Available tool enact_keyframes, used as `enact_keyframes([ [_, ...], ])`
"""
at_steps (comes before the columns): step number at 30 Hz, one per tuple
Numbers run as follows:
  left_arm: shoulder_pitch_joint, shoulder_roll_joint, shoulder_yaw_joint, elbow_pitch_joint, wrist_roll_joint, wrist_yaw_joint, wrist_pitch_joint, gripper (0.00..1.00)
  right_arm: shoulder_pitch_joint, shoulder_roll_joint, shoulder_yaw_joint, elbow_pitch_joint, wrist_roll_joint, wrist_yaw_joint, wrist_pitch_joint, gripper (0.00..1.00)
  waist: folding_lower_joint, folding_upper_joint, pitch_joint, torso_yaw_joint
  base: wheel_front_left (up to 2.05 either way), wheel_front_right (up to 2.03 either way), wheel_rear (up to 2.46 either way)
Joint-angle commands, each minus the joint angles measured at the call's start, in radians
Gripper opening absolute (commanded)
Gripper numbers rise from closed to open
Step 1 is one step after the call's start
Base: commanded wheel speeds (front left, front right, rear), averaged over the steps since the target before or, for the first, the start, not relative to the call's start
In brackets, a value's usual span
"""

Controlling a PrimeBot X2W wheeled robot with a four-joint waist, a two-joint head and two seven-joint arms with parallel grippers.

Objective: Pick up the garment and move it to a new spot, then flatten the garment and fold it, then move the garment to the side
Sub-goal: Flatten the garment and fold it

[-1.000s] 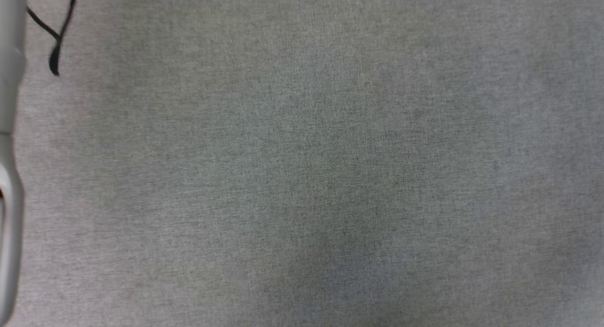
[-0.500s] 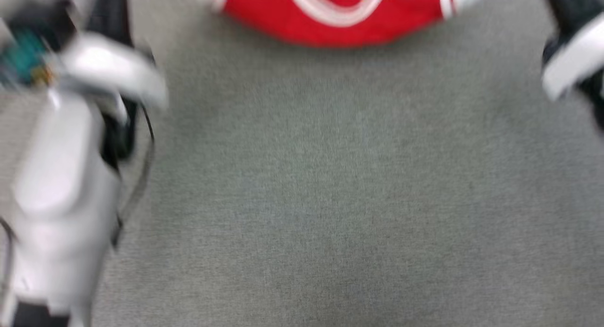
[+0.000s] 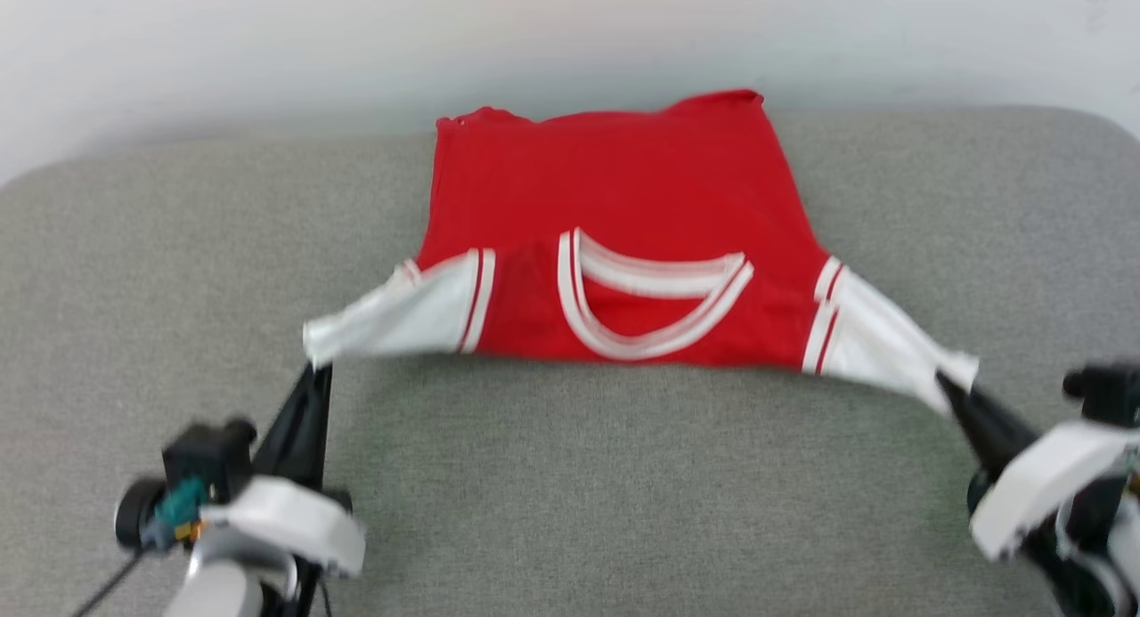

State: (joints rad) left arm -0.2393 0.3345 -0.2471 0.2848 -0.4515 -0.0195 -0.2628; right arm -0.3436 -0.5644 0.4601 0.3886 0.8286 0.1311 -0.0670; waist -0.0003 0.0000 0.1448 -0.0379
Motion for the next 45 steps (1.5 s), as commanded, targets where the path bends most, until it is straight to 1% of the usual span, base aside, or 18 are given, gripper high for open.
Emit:
enact_keyframes([
  [1,0.072,0.006,0.003,-0.027,0.009,0.020,-0.003,0.00,0.091,0.026,-0.033,-0.017,-0.008,-0.001,0.016,0.00,0.0003,0.0000,-0.050,-0.004,0.00,0.00,0.00],
  [3,0.162,0.009,0.002,-0.051,0.015,0.052,0.000,0.00,0.183,0.046,-0.066,-0.036,-0.035,-0.001,0.037,0.00,0.0003,0.0000,-0.078,-0.005,0.00,0.00,0.00],
  [6,0.271,0.016,0.013,-0.076,0.006,0.082,-0.001,0.00,0.306,0.083,-0.134,-0.066,-0.088,-0.001,0.068,0.00,0.0003,0.0000,-0.113,-0.006,0.00,0.00,0.00],
  [8,0.325,0.012,0.024,-0.092,-0.004,0.098,-0.001,0.00,0.389,0.114,-0.195,-0.094,-0.118,-0.001,0.089,0.00,0.0003,0.0000,-0.117,-0.002,0.00,0.00,0.00],
  [13,0.445,0.001,0.047,-0.135,0.001,0.158,-0.002,0.00,0.573,0.192,-0.331,-0.188,-0.237,-0.001,0.154,0.00,0.0003,0.0000,-0.113,0.006,0.00,0.00,0.00],
  [16,0.483,-0.014,0.053,-0.159,-0.006,0.177,-0.002,0.00,0.641,0.242,-0.392,-0.245,-0.300,-0.001,0.195,0.00,0.0003,0.0000,-0.100,0.011,0.00,0.00,0.00],
  [19,0.489,-0.024,0.051,-0.175,0.000,0.187,-0.003,0.00,0.660,0.289,-0.427,-0.289,-0.334,-0.001,0.231,0.00,0.0003,0.0000,-0.087,0.013,0.00,0.00,0.00],
  [20,0.483,-0.028,0.047,-0.180,0.003,0.188,-0.003,0.00,0.656,0.296,-0.433,-0.299,-0.347,-0.001,0.240,0.15,0.0003,0.0000,-0.084,0.015,0.00,0.00,0.00],
  [21,0.473,-0.030,0.043,-0.184,0.010,0.189,-0.003,0.00,0.648,0.299,-0.440,-0.310,-0.356,-0.001,0.248,0.63,0.0003,0.0000,-0.080,0.019,0.00,0.00,0.00],
  [22,0.463,-0.033,0.039,-0.187,0.013,0.188,-0.003,0.00,0.634,0.304,-0.444,-0.322,-0.359,-0.001,0.251,1.00,0.0003,0.0000,-0.076,0.022,0.00,0.00,0.00],
  [27,0.421,-0.044,0.030,-0.211,0.034,0.195,-0.003,0.00,0.511,0.303,-0.490,-0.352,-0.371,-0.001,0.234,1.00,0.0003,0.0000,-0.030,0.035,0.00,0.00,0.00],
  [29,0.401,-0.052,0.024,-0.220,0.045,0.192,-0.003,0.00,0.435,0.304,-0.513,-0.326,-0.360,-0.001,0.224,1.00,0.0003,0.0000,-0.009,0.047,0.00,0.00,0.00],
  [30,0.390,-0.054,0.022,-0.225,0.052,0.189,-0.003,0.00,0.394,0.293,-0.519,-0.308,-0.363,-0.001,0.223,1.00,0.0003,0.0000,0.004,0.055,0.00,0.00,0.00],
  [33,0.347,-0.069,0.011,-0.242,0.072,0.178,-0.003,0.00,0.247,0.262,-0.537,-0.228,-0.347,-0.001,0.228,1.00,0.0003,0.0000,0.052,0.080,0.00,0.00,0.00],
  [38,0.269,-0.101,-0.007,-0.267,0.112,0.153,-0.002,0.00,-0.022,0.210,-0.540,-0.039,-0.319,-0.001,0.266,1.00,0.0003,0.0000,0.152,0.135,0.00,0.00,0.00],
  [39,0.269,-0.101,-0.007,-0.267,0.112,0.153,-0.002,0.00,-0.022,0.210,-0.540,-0.039,-0.319,-0.001,0.266,1.00,0.0003,0.0000,0.152,0.135,0.00,0.00,0.00],
  [42,0.224,-0.127,-0.019,-0.283,0.137,0.134,-0.003,0.00,-0.171,0.173,-0.522,0.072,-0.308,-0.001,0.333,1.00,0.0003,0.0000,0.207,0.174,0.00,0.00,0.00],
  [45,0.189,-0.154,-0.014,-0.306,0.158,0.118,-0.002,0.00,-0.315,0.139,-0.487,0.145,-0.293,-0.001,0.413,1.00,0.0003,0.0000,0.260,0.207,0.00,0.00,0.00],
])
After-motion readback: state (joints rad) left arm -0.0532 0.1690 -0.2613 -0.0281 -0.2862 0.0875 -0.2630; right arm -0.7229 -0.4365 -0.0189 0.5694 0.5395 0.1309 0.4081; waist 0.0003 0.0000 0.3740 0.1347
